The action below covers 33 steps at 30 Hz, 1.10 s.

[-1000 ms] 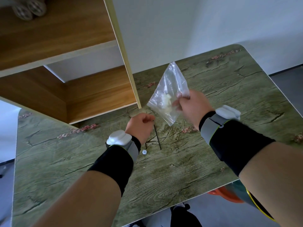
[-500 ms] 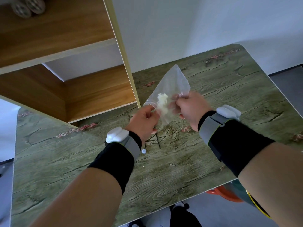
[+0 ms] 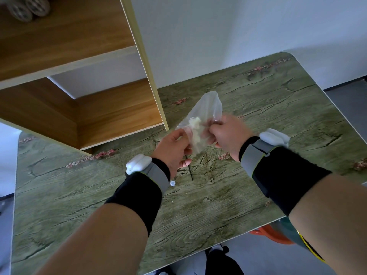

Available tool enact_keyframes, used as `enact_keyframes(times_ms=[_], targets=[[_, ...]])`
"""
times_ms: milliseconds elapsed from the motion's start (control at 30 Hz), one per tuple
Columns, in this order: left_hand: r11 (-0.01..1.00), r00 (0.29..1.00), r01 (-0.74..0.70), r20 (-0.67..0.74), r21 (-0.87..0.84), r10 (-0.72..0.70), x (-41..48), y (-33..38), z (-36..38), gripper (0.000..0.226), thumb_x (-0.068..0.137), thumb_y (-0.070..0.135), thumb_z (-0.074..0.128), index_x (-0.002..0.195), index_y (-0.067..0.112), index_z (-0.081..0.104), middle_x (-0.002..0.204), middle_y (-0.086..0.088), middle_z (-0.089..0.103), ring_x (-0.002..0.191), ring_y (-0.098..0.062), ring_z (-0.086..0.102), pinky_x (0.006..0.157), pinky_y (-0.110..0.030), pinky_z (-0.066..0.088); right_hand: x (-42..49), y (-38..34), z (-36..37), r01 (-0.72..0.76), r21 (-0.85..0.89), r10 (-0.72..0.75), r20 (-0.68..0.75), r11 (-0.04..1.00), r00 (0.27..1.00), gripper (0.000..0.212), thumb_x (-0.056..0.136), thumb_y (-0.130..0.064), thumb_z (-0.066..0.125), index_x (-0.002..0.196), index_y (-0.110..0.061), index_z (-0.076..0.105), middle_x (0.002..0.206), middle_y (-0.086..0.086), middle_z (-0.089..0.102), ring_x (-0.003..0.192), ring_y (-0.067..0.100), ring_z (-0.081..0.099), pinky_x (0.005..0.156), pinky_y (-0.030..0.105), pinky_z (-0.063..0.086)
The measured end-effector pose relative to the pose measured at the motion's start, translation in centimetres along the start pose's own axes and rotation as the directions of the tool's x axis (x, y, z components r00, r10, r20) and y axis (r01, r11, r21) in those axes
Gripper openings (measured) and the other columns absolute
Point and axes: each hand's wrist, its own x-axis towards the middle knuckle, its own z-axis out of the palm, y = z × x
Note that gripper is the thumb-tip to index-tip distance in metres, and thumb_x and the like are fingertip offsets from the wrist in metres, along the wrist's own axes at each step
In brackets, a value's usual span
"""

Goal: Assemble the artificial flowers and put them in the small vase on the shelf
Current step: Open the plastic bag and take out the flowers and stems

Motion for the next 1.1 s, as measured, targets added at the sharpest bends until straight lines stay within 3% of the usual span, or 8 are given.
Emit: enact_keyframes(times_ms=[167, 333, 467, 600, 733, 833, 900, 1100], targets=[[0.996, 0.996, 0.081, -0.026, -0.031, -0.082, 0.1, 0.4, 0.1, 0.025, 0.086, 0.055, 0.061, 0.083, 0.031, 0.070, 0.084, -0.005, 0.062, 0.068, -0.020, 0.057, 0.063, -0.034, 0.048, 0.5, 0.7, 0.1, 0.061, -0.121, -0.058, 0.035, 0.991, 0.998, 0.020, 0.093, -0.005, 0.048, 0.093, -0.006, 0.068, 0.081, 0.008, 0.074, 0.066, 0.014, 0.069, 0.060, 0.026, 0.051], [0.993, 0.994, 0.099, -0.026, -0.068, -0.101, 0.3, 0.2, 0.0, 0.029, 0.084, 0.055, 0.063, 0.090, 0.026, 0.065, 0.088, -0.007, 0.058, 0.067, -0.020, 0.054, 0.061, -0.033, 0.047, 0.4, 0.6, 0.0, 0.108, -0.209, -0.091, 0.089, 0.972, 0.992, 0.021, 0.091, -0.005, 0.048, 0.091, -0.001, 0.068, 0.072, 0.001, 0.074, 0.057, 0.012, 0.061, 0.056, 0.031, 0.048], [0.983, 0.992, 0.129, 0.021, -0.132, -0.128, 0.4, 0.2, -0.4, 0.029, 0.089, 0.051, 0.061, 0.100, 0.025, 0.063, 0.091, -0.006, 0.062, 0.079, -0.023, 0.058, 0.066, -0.034, 0.045, 0.3, 0.7, 0.1, 0.162, -0.293, -0.134, 0.115, 0.942, 0.984, 0.021, 0.093, -0.009, 0.048, 0.099, -0.010, 0.069, 0.070, -0.003, 0.070, 0.059, 0.020, 0.058, 0.053, 0.035, 0.046], [0.970, 0.989, 0.141, 0.069, -0.197, -0.130, 0.5, 0.2, -0.7, 0.022, 0.090, 0.030, 0.060, 0.111, 0.023, 0.062, 0.094, -0.008, 0.060, 0.082, -0.025, 0.057, 0.063, -0.032, 0.043, 0.3, 1.0, 0.2, 0.174, -0.267, -0.140, 0.139, 0.948, 0.980, 0.027, 0.098, -0.011, 0.048, 0.114, -0.018, 0.070, 0.073, 0.001, 0.071, 0.051, 0.016, 0.048, 0.043, 0.027, 0.038], [0.971, 0.992, 0.119, 0.055, -0.207, -0.110, 0.8, 0.0, -0.8, 0.019, 0.089, 0.020, 0.062, 0.106, 0.023, 0.066, 0.090, -0.008, 0.065, 0.076, -0.025, 0.060, 0.063, -0.032, 0.044, 0.3, 1.0, 0.3, 0.172, -0.243, -0.137, 0.153, 0.955, 0.979, 0.036, 0.097, -0.007, 0.047, 0.113, -0.028, 0.072, 0.070, -0.002, 0.069, 0.042, 0.008, 0.041, 0.038, 0.020, 0.033], [0.973, 0.995, 0.102, 0.039, -0.206, -0.096, 0.9, -0.2, -1.0, 0.015, 0.089, 0.014, 0.062, 0.101, 0.021, 0.068, 0.080, -0.006, 0.066, 0.060, -0.018, 0.061, 0.063, -0.033, 0.046, 0.5, 1.1, 0.4, 0.152, -0.239, -0.117, 0.153, 0.959, 0.981, 0.031, 0.097, -0.007, 0.047, 0.108, -0.021, 0.072, 0.071, -0.001, 0.069, 0.040, 0.006, 0.040, 0.037, 0.020, 0.033], [0.980, 0.996, 0.091, 0.016, -0.178, -0.090, 1.1, -0.6, -1.3, 0.013, 0.090, 0.012, 0.061, 0.099, 0.020, 0.067, 0.081, -0.005, 0.068, 0.064, -0.018, 0.062, 0.064, -0.033, 0.049, 0.8, 1.4, 0.4, 0.123, -0.241, -0.094, 0.126, 0.963, 0.988, 0.028, 0.098, -0.008, 0.046, 0.108, -0.017, 0.070, 0.076, 0.003, 0.070, 0.041, 0.006, 0.041, 0.037, 0.019, 0.034], [0.996, 0.994, 0.084, -0.073, -0.020, -0.085, 1.7, -2.2, -2.3, 0.007, 0.091, 0.022, 0.067, 0.092, 0.015, 0.068, 0.082, -0.003, 0.067, 0.072, -0.018, 0.062, 0.068, -0.037, 0.054, 2.1, 2.4, -0.3, 0.049, -0.159, -0.048, 0.013, 0.986, 0.999, 0.036, 0.096, -0.007, 0.045, 0.121, -0.023, 0.065, 0.078, 0.002, 0.073, 0.064, 0.023, 0.053, 0.054, 0.036, 0.044]])
